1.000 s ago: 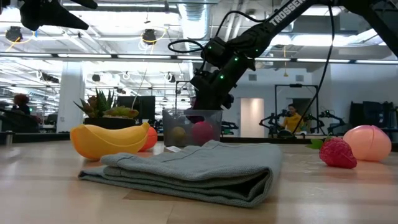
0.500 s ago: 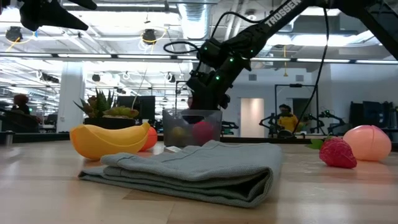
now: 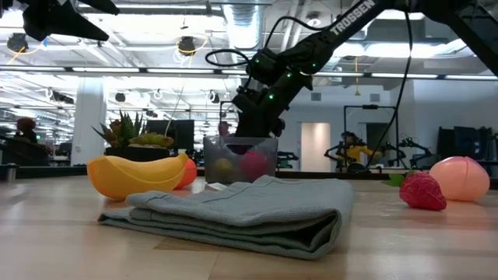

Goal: Pick and placing Produce into tupperware
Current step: Put the blue grapes into the black bin, then put the pink peach into the black bin

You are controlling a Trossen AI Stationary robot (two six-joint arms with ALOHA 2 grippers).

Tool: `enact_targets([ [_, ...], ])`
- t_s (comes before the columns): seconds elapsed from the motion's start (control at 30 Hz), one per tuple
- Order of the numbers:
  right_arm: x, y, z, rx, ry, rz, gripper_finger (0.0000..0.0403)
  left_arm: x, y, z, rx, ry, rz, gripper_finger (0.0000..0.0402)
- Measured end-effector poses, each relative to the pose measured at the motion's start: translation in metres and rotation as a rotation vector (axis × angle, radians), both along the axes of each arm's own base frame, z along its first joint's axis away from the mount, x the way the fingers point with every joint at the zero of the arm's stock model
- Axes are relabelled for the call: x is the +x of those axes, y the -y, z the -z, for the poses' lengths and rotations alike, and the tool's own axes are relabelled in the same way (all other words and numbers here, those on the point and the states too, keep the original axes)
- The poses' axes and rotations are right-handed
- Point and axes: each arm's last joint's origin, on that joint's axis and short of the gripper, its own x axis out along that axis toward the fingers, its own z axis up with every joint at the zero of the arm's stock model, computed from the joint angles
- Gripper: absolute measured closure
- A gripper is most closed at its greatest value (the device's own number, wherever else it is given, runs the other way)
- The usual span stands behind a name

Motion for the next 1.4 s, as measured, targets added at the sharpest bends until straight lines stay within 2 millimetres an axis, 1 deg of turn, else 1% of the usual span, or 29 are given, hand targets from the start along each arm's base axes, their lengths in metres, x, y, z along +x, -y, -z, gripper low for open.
enact_targets([
  [0.63, -0.001, -0.0033, 0.0015, 0.058, -0.007, -0.03, 0.0157, -0.0001, -0.0001, 0.0, 0.002, 0.0, 0.0, 0.0107],
  [0.73, -0.0006, -0.0044, 0.0015, 0.065, -0.006, -0.029, 0.0146, -0.0004, -0.0004, 0.0001, 0.006, -0.003, 0.0, 0.0107],
  [1.0, -0.0011, -0.0048, 0.002, 0.069, -0.013, -0.028, 0.0095, -0.0007, -0.0008, 0.0003, 0.012, -0.008, -0.001, 0.0107],
  [1.4, -0.0016, -0.0051, 0.0023, 0.073, -0.02, -0.028, 0.0092, -0.0007, -0.0008, 0.0003, 0.005, -0.003, -0.004, 0.0107],
])
